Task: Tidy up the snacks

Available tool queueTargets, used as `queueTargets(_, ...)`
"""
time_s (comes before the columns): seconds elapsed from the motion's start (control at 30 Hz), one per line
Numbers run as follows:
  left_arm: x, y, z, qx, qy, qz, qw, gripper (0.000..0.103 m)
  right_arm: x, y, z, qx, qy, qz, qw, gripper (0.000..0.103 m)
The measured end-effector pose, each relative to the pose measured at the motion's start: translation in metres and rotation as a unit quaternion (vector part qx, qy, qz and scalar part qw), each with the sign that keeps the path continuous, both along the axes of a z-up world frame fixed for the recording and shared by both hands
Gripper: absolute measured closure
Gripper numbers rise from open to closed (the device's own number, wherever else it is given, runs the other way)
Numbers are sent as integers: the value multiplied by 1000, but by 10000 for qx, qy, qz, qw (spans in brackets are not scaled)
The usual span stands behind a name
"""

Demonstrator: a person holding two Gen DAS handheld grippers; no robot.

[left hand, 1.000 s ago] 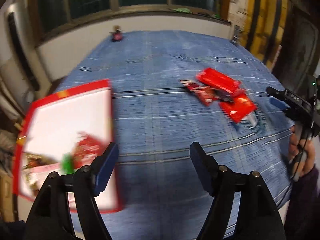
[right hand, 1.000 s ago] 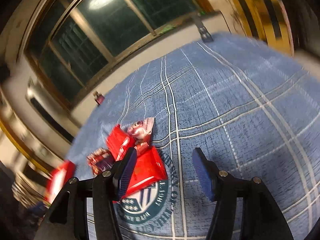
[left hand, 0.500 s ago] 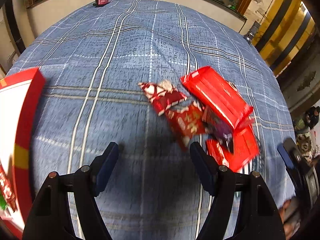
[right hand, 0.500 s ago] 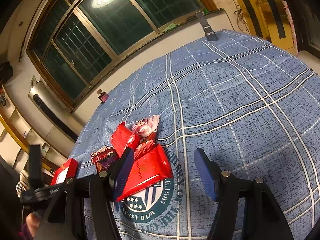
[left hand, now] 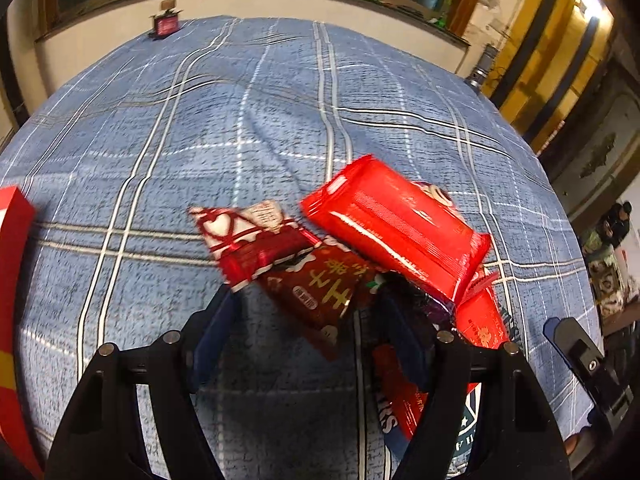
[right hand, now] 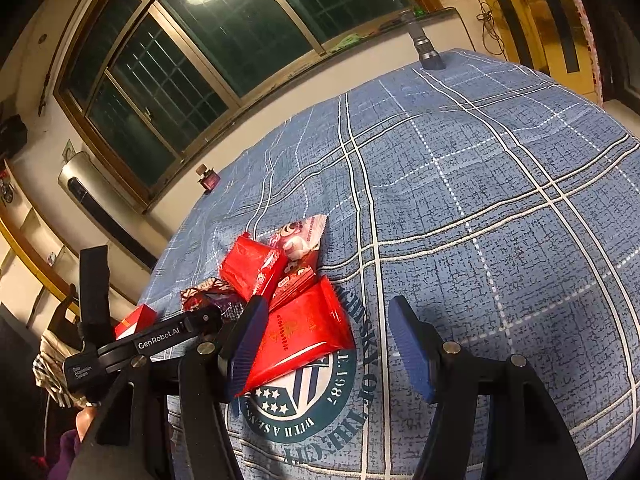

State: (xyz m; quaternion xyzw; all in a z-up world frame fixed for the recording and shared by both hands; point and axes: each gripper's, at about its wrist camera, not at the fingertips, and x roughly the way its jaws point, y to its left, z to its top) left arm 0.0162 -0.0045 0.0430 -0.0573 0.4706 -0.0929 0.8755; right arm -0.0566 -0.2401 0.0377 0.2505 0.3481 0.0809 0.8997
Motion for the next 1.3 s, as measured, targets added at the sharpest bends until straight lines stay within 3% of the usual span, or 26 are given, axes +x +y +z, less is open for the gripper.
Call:
queueTargets(0.07,-1,-4,-1,71,-77,-119,9999,58,1,0,-1,-37,29,-7,10000,38)
queueTargets(0.27,0,-17,-2,505,-258,-384,9977,80,3,1,-1,-142,41,-65,9999,38)
queueTargets(0.57,-24,-39,-1,767,-325,-1066,9908,85,3,3,-2,-176,105,-84,9998,38)
queueTargets(0.77,-68,-63,1,747,-337,-2058,9752,85,2,-3,-3,-194,123,-200,9995,38)
queueTargets(0.87,-87,-56,5,405,-280,-2392,9697,85,1,-10,-4,-106,140,-311,9994,38)
queueTargets(0.9,-91,-46,8,202,-228,-2376,9709,85,1,-13,-4,-53,146,-347,9993,38)
queueTargets(1.0,-94,-15,14,114,-197,-1955,9804,80,0,-18,-7,37,188,-399,9990,38)
queueTargets(1.1,-97,22,22,0,-200,-1426,9896,65,0,-14,-6,7,184,-308,9994,38)
queueTargets(1.23,-108,55,29,-92,-314,-946,9950,41,0,-9,-7,124,200,-77,9997,38)
queueTargets(1.3,-112,65,30,-142,-344,-835,9958,41,1,-8,-10,243,271,9,9993,38)
